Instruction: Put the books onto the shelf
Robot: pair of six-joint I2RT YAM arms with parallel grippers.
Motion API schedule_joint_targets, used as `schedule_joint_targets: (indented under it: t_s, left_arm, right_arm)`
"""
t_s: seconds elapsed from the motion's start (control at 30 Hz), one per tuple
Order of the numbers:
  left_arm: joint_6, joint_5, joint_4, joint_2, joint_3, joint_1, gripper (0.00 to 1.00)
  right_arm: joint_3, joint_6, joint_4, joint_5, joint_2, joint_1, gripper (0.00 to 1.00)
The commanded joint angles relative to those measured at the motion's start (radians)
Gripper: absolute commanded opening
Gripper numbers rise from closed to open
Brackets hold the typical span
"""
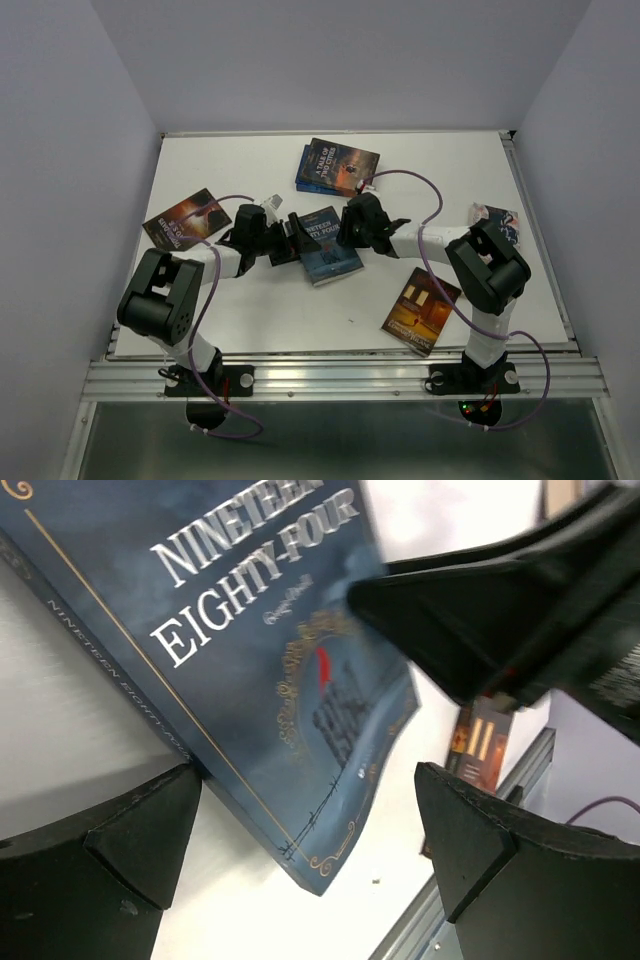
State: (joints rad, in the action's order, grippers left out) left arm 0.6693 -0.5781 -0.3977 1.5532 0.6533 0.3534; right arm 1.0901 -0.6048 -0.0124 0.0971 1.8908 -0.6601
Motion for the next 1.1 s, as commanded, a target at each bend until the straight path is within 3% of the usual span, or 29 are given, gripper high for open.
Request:
schedule_joint_targets:
  t_s: [0.0,0.17,0.47,1.07]
  left_arm:
    - [0.117,-0.138,-0.331,0.070,0.074,0.082,0.99]
    - [0.230,-0.146,-0.546,0.125,0.118,0.087,0.99]
    - [0.204,0.057,-0.400,0.085,0.146,0.091,0.99]
    - [0.187,-0.025,-0.431,0.149,0.332,0.200,0.99]
  right_arm:
    - [-0.090,0.031,0.232,-0.077,0.108,-0.032,0.43]
    - [-0.095,0.045,0.229,-0.123,0.113,-0.022,0.42]
    - [-0.137,0.071,0.218,-0.172,0.077,0.025,0.39]
    - [-0.153,0.086,0.200,-0.215,0.077,0.025,0.38]
